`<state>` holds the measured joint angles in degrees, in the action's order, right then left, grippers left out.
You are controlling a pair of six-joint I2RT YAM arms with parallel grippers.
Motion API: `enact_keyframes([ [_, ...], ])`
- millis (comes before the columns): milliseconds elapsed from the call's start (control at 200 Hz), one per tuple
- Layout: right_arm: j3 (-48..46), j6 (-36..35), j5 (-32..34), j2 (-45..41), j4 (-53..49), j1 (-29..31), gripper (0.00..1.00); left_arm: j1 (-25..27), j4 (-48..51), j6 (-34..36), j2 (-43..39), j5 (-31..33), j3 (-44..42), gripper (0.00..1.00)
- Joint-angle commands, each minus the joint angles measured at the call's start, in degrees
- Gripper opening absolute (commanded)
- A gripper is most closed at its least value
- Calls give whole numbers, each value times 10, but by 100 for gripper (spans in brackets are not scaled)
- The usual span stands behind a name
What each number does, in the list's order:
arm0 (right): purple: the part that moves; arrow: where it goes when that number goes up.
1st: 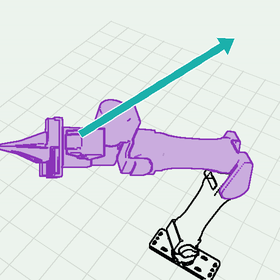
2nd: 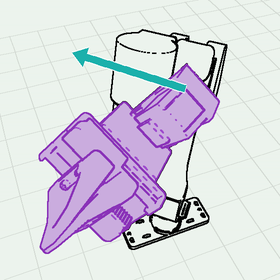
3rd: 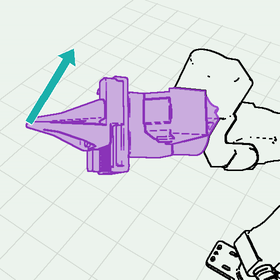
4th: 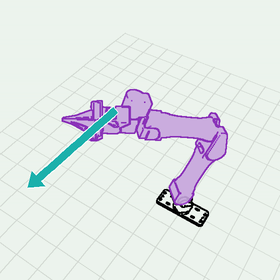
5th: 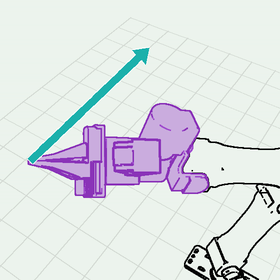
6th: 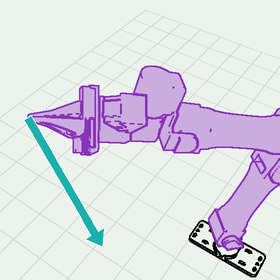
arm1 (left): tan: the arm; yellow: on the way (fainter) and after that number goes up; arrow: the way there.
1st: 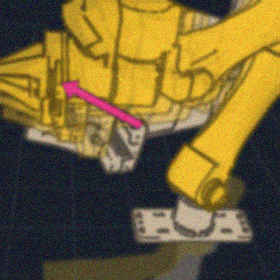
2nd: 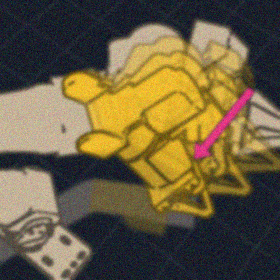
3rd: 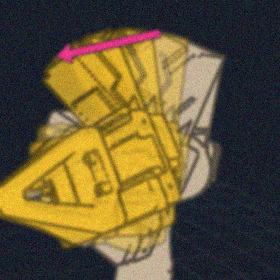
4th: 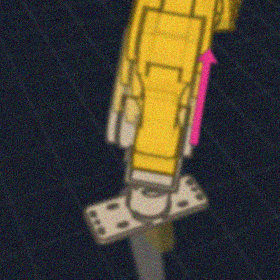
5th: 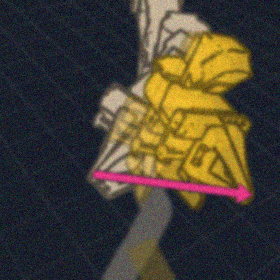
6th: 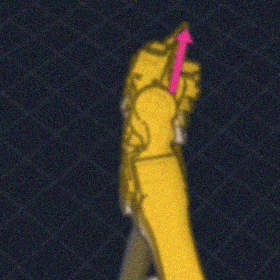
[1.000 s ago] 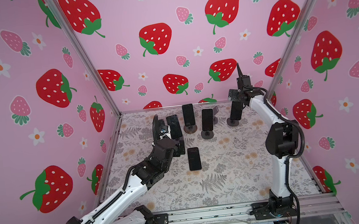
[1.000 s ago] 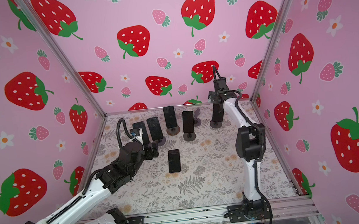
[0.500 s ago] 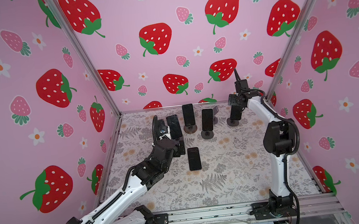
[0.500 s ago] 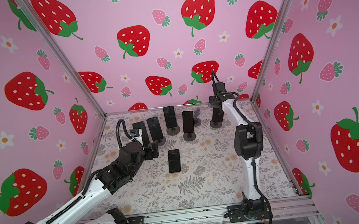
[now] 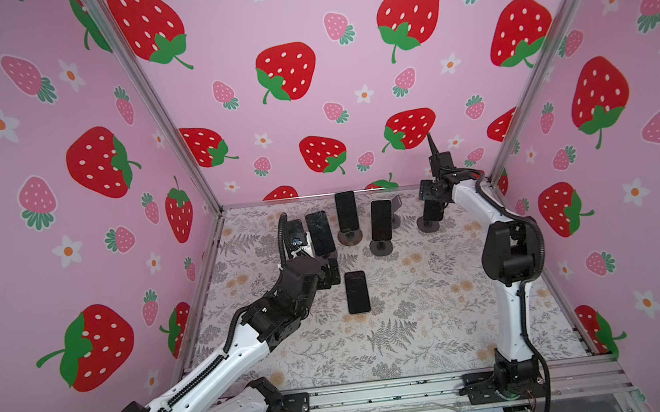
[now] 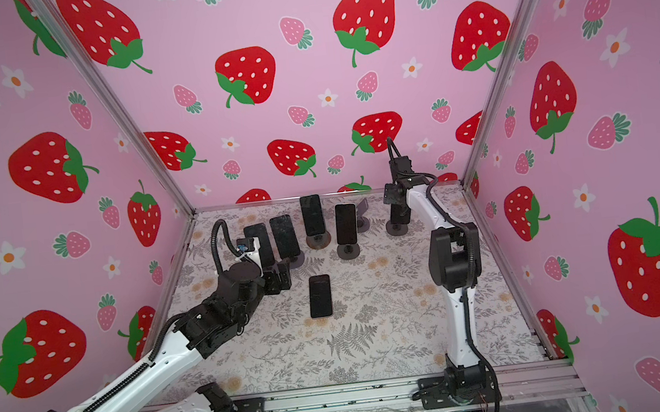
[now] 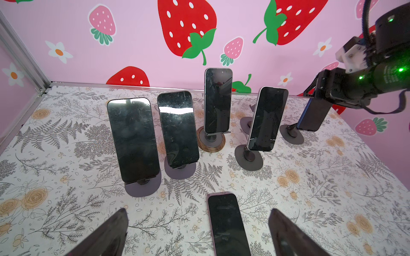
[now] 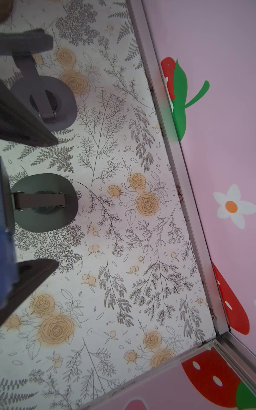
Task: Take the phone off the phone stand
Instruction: 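Close the right gripper on the blue-cased phone's top edge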
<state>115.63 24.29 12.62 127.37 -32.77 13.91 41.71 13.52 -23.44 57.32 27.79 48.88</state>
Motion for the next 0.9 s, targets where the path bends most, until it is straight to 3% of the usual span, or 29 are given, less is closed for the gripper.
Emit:
enact_keyframes([
  [0,-14,-2,7,-25,2,-3,76,-2,-3,-9,0,-2,2,99],
  [145,-12,-7,4,-30,3,-3,67,-2,-4,-16,-3,2,-2,99],
  [895,-17,-22,9,-104,19,-3,63,-2,-31,-15,-18,19,-19,99],
])
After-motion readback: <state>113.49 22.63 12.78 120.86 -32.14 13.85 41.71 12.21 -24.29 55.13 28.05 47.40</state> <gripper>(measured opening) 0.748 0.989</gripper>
